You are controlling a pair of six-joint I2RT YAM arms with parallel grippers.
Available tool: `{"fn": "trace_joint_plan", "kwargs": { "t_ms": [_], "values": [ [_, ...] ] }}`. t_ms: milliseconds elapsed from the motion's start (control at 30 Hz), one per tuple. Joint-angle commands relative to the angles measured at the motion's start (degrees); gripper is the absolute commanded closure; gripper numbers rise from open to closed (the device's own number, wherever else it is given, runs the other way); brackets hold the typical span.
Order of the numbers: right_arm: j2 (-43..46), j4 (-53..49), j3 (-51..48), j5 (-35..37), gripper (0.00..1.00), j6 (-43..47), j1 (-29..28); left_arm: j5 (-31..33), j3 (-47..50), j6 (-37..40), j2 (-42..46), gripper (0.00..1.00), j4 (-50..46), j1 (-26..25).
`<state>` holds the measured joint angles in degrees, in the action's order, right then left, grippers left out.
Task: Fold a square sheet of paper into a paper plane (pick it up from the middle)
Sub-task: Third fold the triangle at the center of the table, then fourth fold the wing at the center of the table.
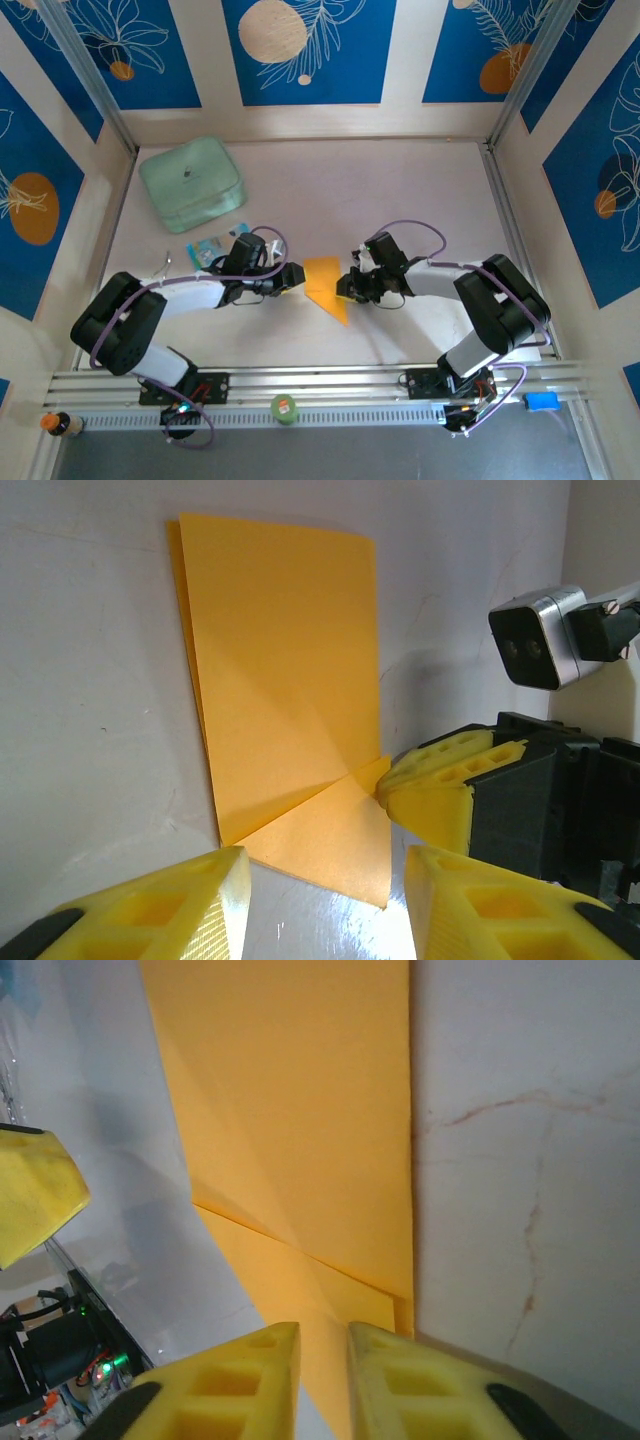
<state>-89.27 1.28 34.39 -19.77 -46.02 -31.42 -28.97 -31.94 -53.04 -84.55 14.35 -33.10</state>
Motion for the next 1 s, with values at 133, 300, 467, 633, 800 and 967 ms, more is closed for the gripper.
{"fn": "trace_joint_plan", "kwargs": {
  "t_ms": [133, 300, 467, 633, 800, 967],
  "values": [
    [0.6, 0.7, -0.7, -1.8, 0.87, 0.5, -0.2, -1.9, -0.3, 0.0, -1.0, 0.54, 0.5, 0.6],
    [1.3, 0.2, -0.9, -1.9, 0.91, 1.1, -0.2, -2.0, -0.8, 0.0, -1.5, 0.54, 0.3, 0.6],
    [2.8, 0.7, -1.4, -2.3, 0.94, 1.1, -0.2, -2.7, -1.0, -0.9, -2.0, 0.53, 1.2, 0.6],
    [4.2, 1.2, -2.1, -2.9, 0.95, 1.6, 0.1, -3.2, -1.7, -1.4, -2.9, 0.51, 1.5, 0.6],
    [5.4, 1.6, -3.5, -2.6, 0.94, 1.4, 0.9, -3.4, -2.6, -1.8, -4.0, 0.49, 1.6, 0.6],
    [6.3, 1.1, -4.9, 0.9, 0.84, -0.2, 2.2, -3.4, -2.8, -1.7, -4.0, 0.48, 1.0, 0.6]
  ]
}}
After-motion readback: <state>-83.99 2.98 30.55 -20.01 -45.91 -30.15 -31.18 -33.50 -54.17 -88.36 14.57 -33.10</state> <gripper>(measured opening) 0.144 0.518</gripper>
